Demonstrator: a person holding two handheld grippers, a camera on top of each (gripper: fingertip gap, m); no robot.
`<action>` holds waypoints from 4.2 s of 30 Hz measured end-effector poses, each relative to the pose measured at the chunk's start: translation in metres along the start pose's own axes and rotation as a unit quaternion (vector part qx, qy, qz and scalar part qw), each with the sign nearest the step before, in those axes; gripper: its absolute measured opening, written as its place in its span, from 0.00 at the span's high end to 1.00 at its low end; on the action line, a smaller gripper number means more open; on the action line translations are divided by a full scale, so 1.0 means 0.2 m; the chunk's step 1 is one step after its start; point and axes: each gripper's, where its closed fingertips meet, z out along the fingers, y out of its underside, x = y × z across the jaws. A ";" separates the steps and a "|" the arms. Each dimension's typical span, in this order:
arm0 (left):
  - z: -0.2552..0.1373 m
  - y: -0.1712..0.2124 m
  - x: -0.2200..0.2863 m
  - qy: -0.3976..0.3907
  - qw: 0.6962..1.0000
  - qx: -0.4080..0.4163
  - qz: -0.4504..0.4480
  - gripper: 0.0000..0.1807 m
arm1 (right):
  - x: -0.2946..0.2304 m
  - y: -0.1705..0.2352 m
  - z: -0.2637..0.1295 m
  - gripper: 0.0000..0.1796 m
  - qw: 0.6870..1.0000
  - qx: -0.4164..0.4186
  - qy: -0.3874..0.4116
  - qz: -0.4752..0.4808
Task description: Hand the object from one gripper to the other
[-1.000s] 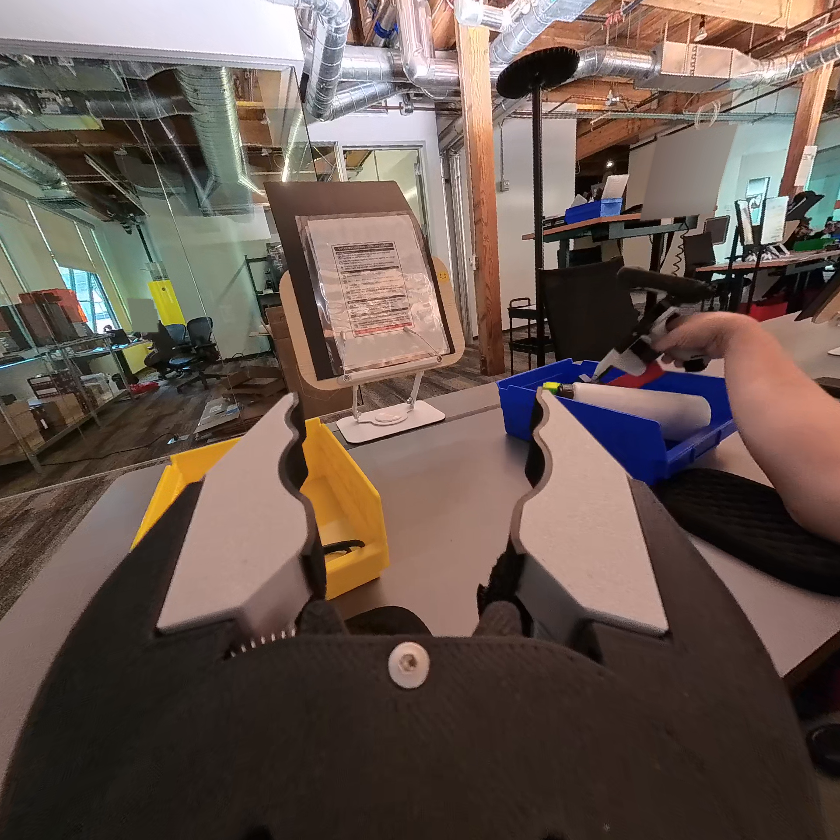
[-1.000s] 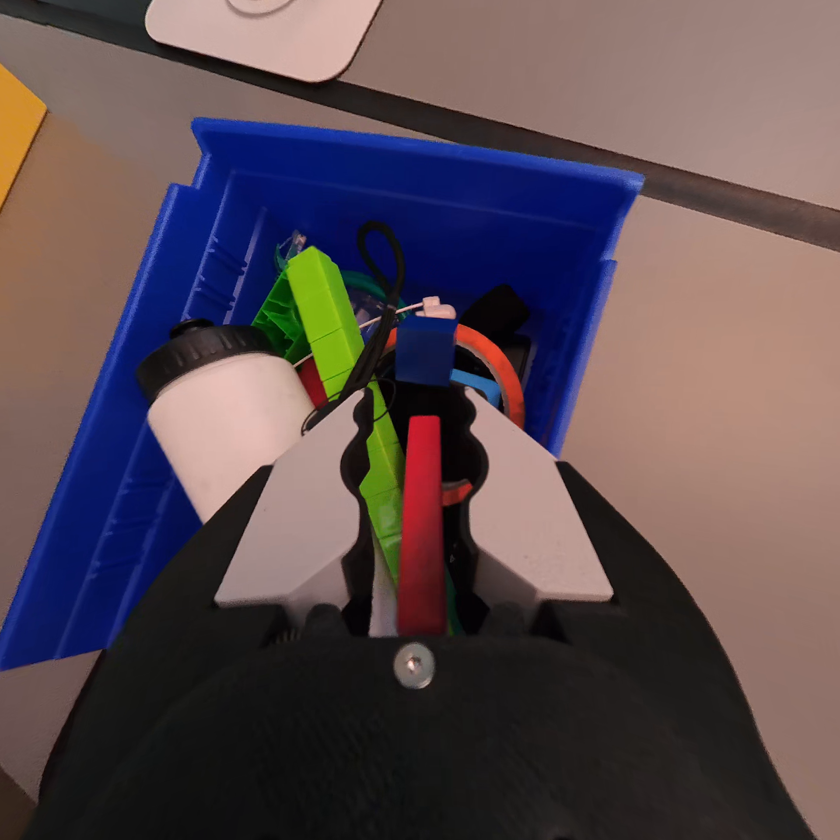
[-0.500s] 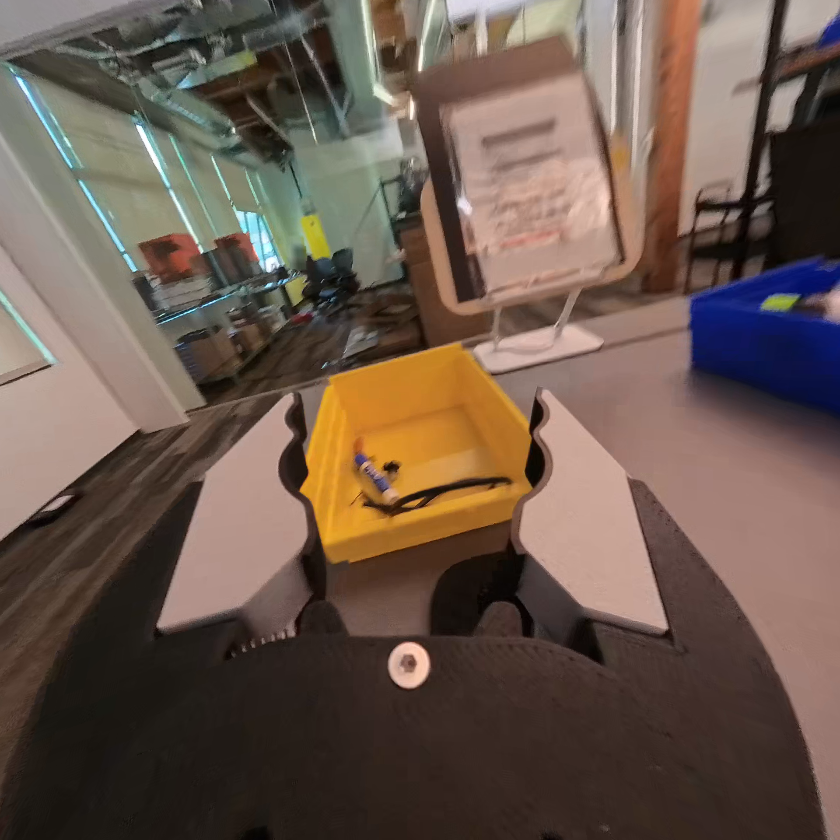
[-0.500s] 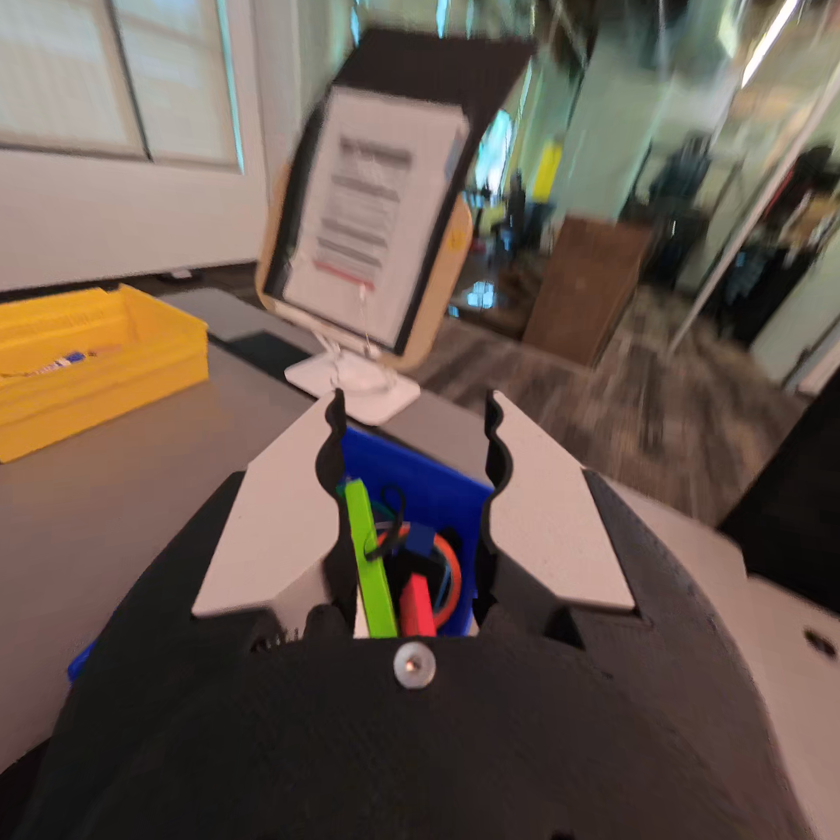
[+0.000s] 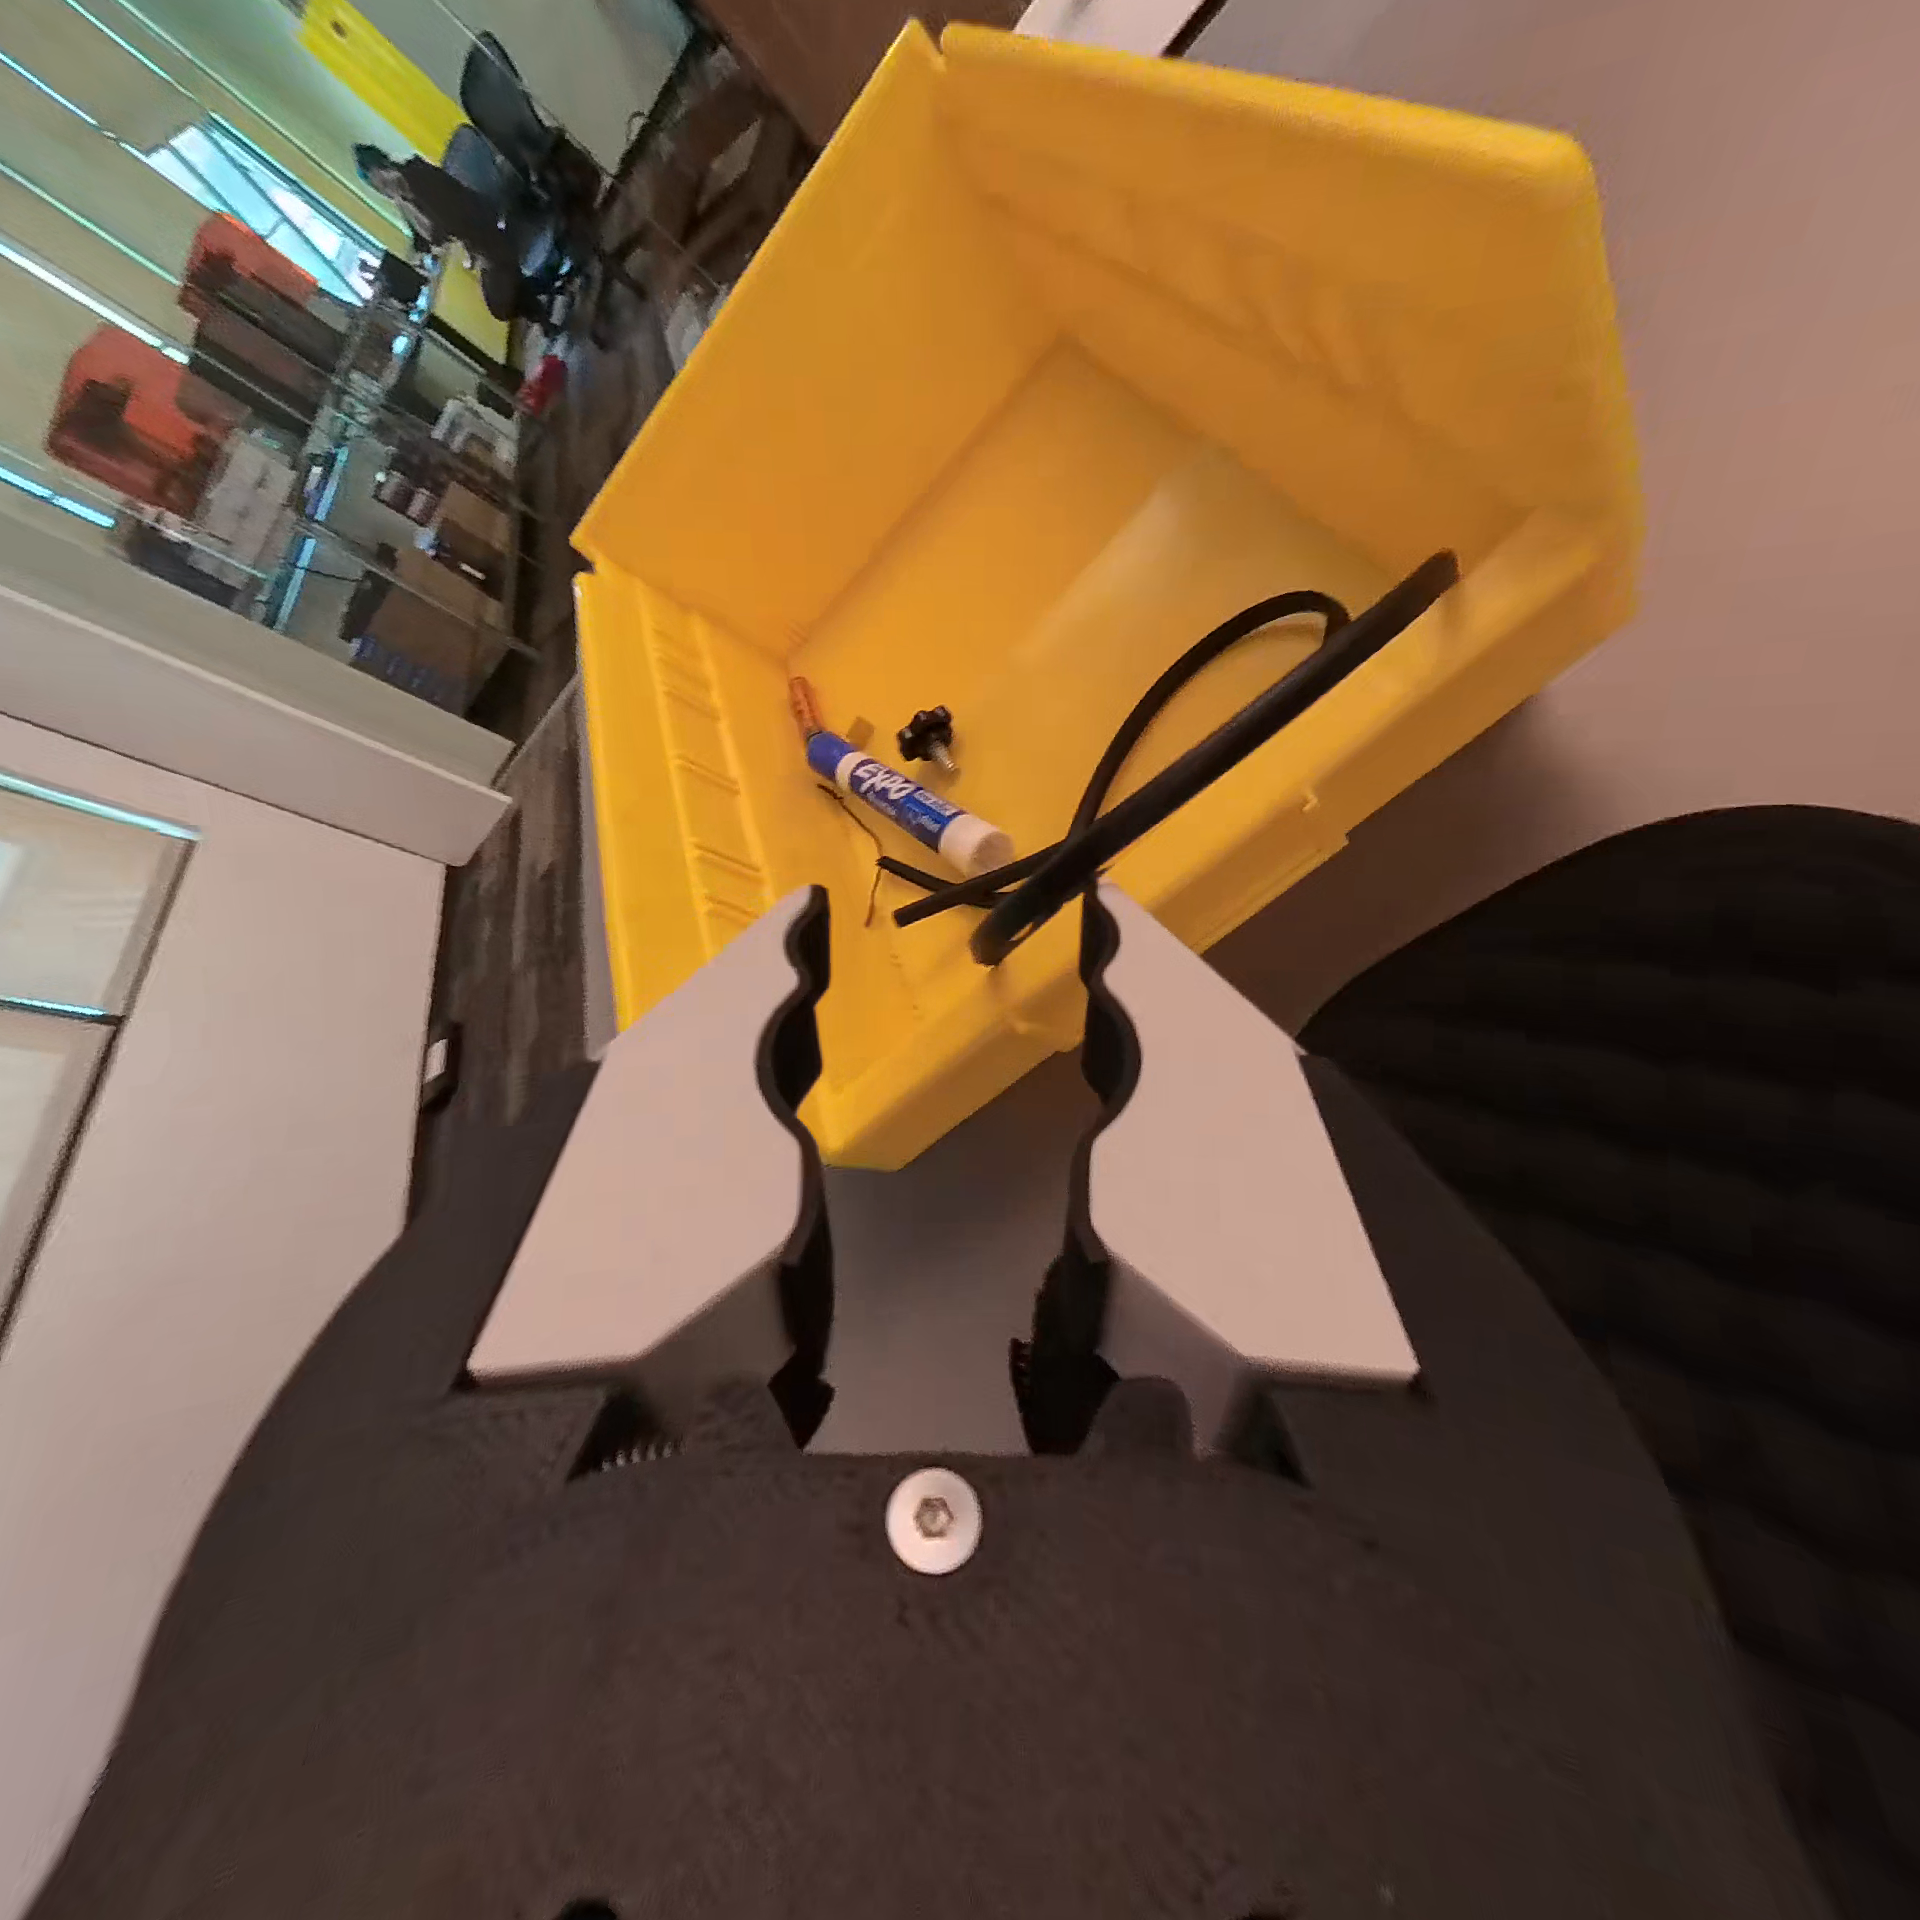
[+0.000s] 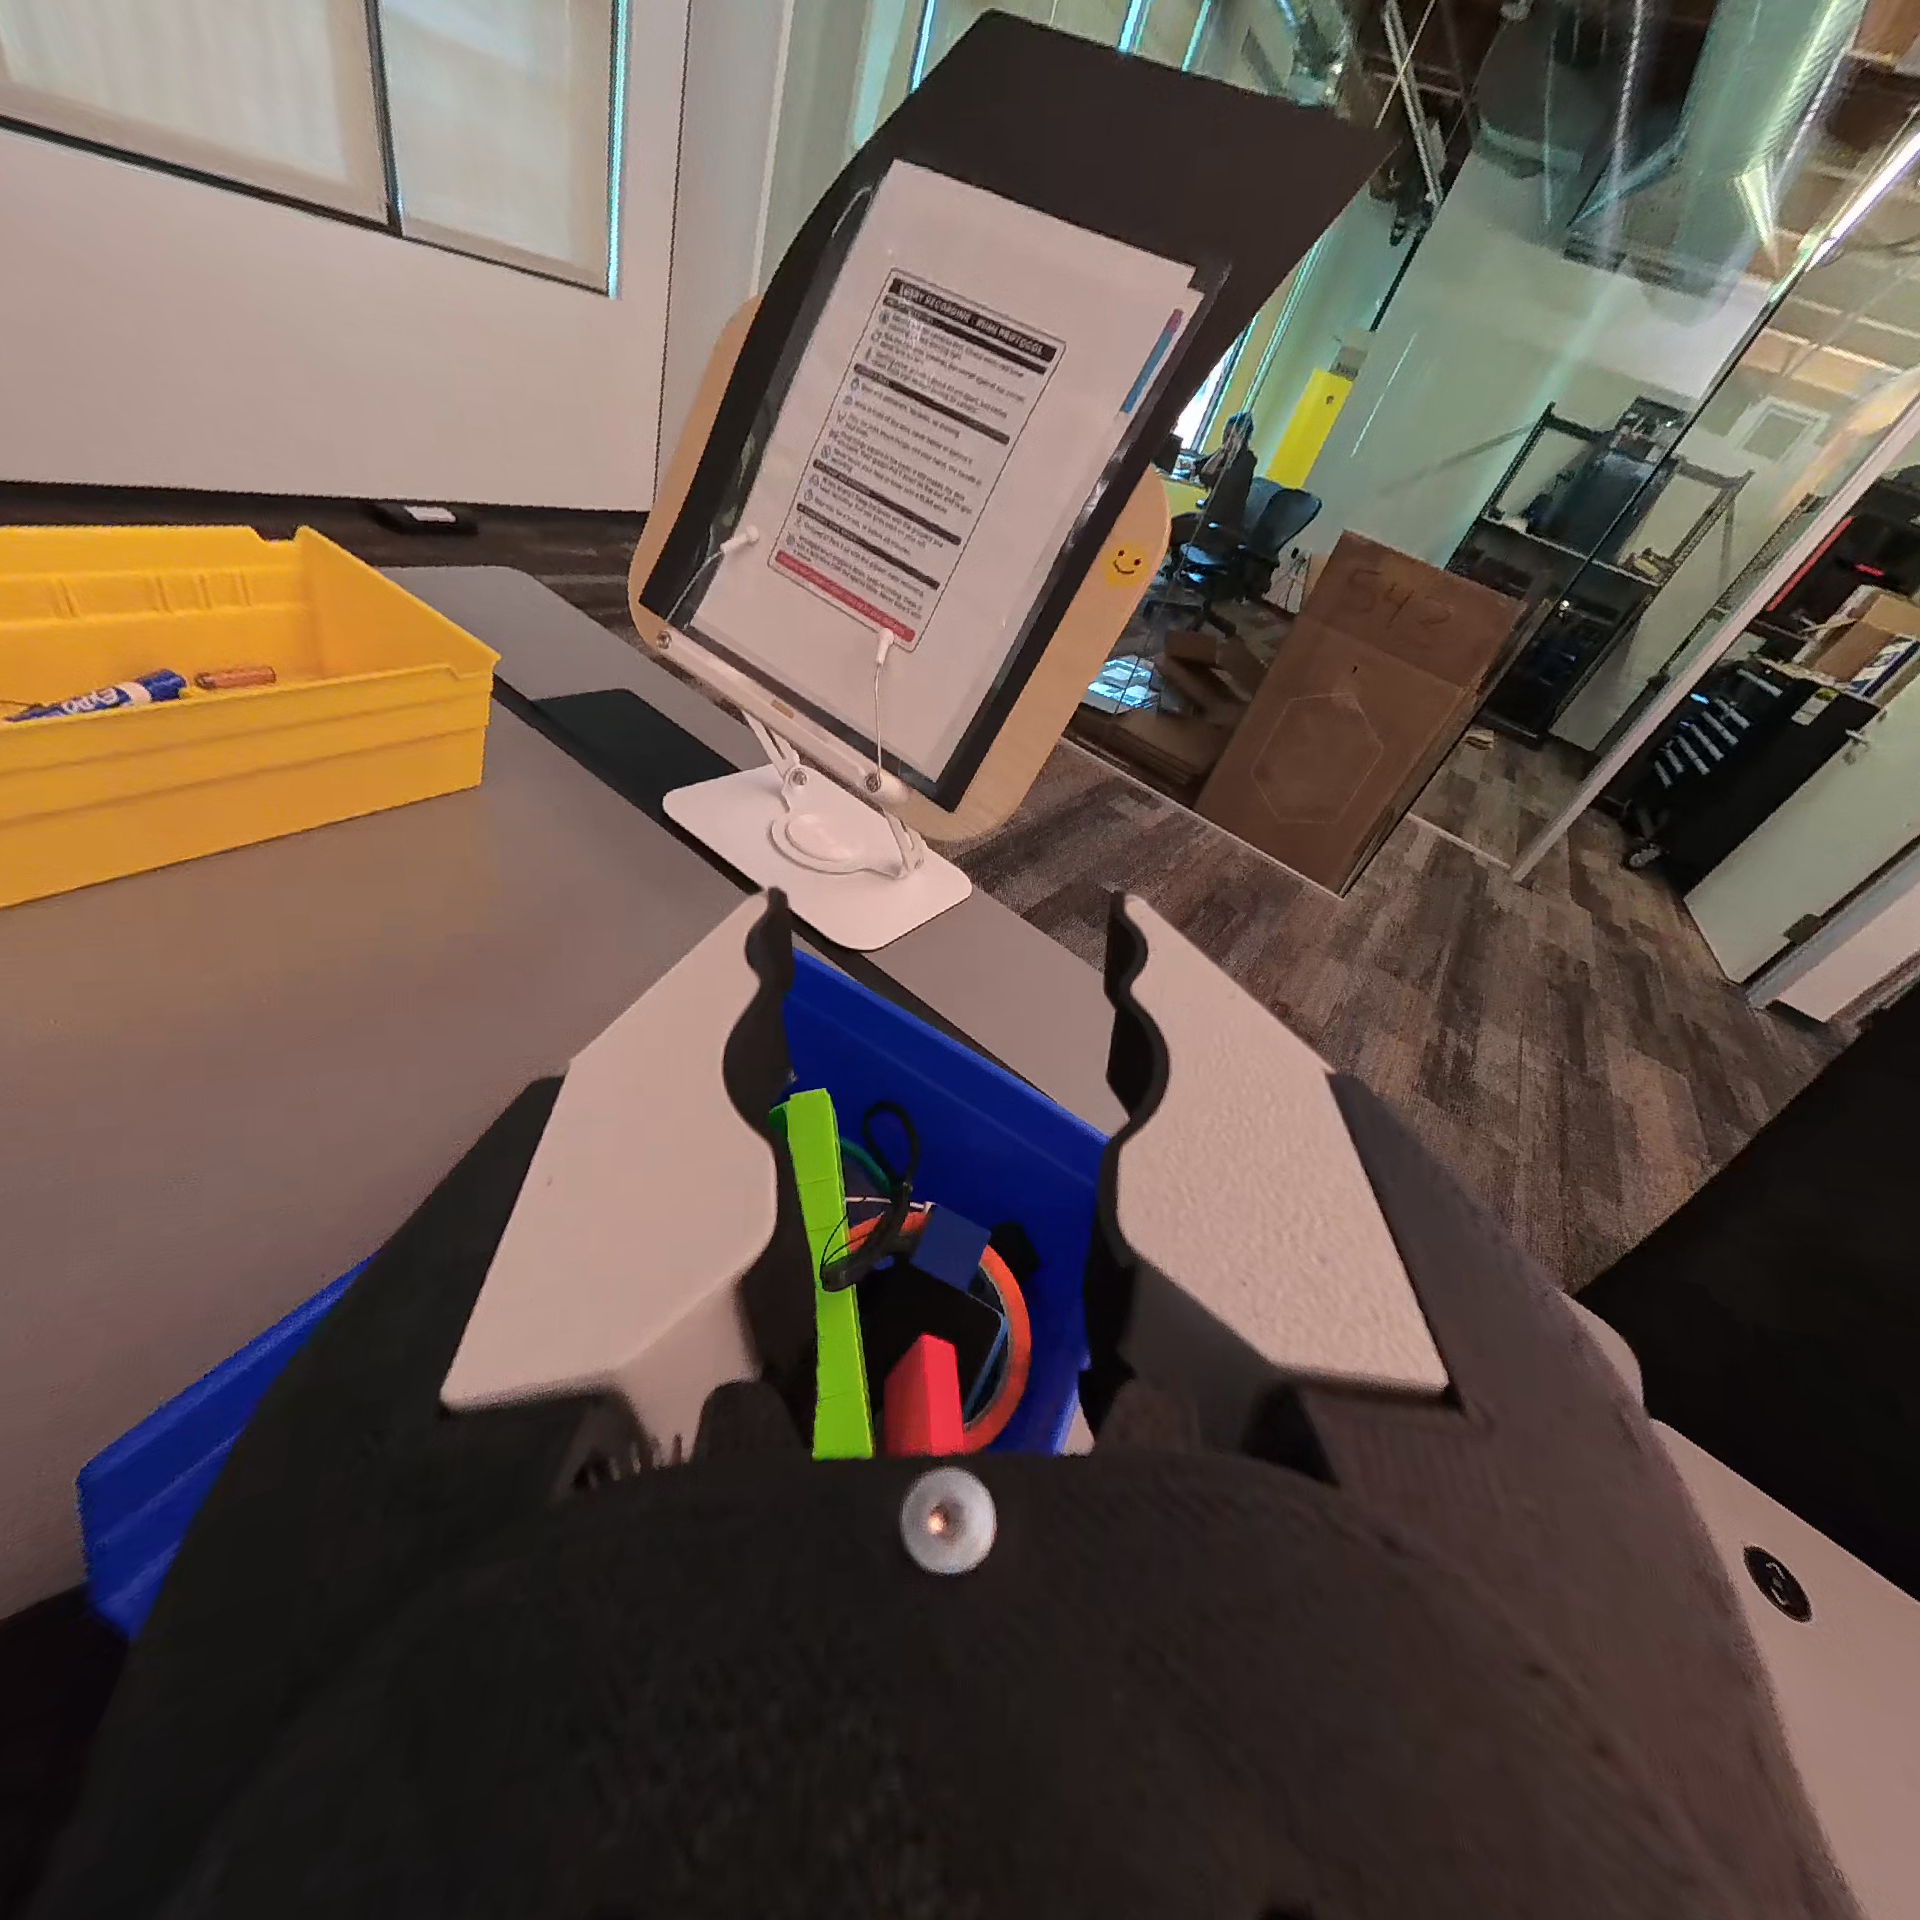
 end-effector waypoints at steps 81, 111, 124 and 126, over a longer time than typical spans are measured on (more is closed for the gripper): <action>-1.20 -1.23 0.36 0.029 0.933 0.360 -0.016 0.57 | -1.12 -0.81 0.27 0.99 0.962 0.217 -0.147 -0.075; -0.85 -1.27 0.90 0.424 0.798 0.381 -0.196 0.66 | -1.51 -0.90 0.08 0.98 0.945 0.206 -0.228 -0.111; -0.78 -1.24 0.79 0.463 0.725 0.399 -0.317 0.60 | -1.49 -0.91 0.06 0.98 0.945 0.213 -0.215 -0.123; -0.81 -1.24 0.82 0.465 0.725 0.411 -0.298 0.57 | -1.49 -0.91 0.08 0.98 0.946 0.209 -0.214 -0.123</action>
